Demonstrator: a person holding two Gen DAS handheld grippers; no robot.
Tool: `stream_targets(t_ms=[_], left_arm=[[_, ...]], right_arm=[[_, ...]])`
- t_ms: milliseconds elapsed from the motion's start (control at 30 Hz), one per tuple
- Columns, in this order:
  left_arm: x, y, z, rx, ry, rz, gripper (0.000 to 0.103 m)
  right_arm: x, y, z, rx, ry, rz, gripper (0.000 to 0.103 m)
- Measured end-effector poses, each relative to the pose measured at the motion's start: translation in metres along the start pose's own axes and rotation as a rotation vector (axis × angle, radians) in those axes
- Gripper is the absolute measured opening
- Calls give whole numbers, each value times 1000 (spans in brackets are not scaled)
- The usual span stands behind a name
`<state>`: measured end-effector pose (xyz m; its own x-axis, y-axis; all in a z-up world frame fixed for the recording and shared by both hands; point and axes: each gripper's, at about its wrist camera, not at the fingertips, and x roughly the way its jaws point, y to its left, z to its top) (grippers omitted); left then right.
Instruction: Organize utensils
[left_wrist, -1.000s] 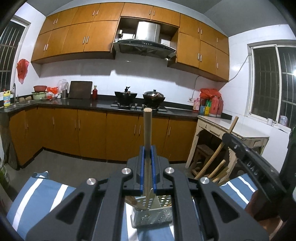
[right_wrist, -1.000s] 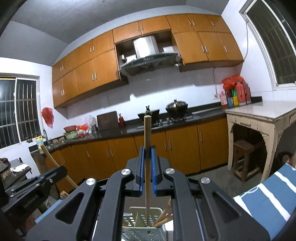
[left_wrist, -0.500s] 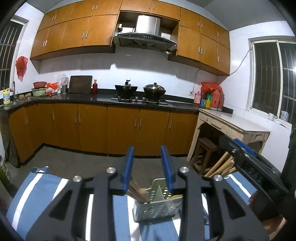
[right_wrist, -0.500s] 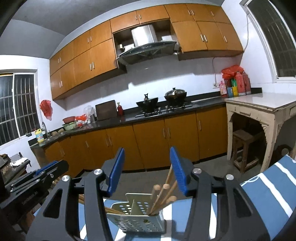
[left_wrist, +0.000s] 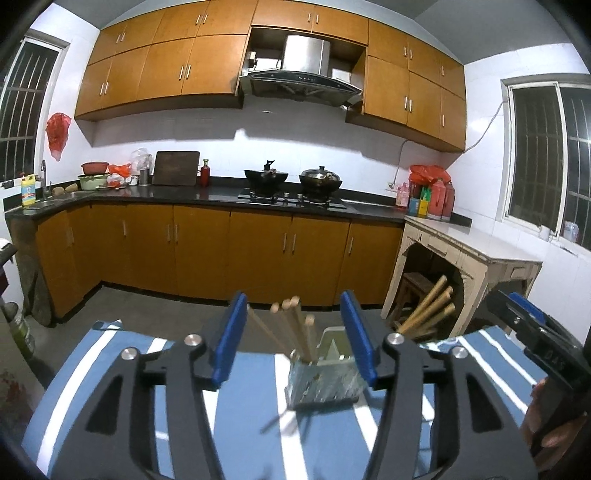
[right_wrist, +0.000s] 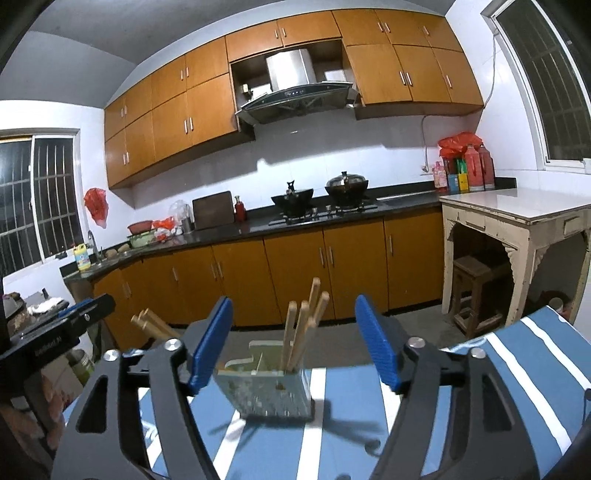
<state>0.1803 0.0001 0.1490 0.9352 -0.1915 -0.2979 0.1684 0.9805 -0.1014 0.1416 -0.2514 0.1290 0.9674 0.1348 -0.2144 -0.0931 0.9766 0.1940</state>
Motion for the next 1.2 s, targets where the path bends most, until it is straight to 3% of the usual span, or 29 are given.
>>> stream_targets(t_ms=[167,233,333,733,1200], left_arm=[[-30,0,-28,42,2,1,79],[-40,-2,-38,57,0,4,90],[-57,-3,-60,74,-1,8,98],[-96,0,-124,70,-10,85,99],[-111,11,-183,55,18,157,99]], right_arm=[[-23,6,-19,-31,13,-10,95],[-32,8,-28,-46,13,-18,98],[-44,11,-43,-60,14,-40,101],[-76,34,-102,-169,34,-133,101],[-89,34,-157,-148,80,-154,101]])
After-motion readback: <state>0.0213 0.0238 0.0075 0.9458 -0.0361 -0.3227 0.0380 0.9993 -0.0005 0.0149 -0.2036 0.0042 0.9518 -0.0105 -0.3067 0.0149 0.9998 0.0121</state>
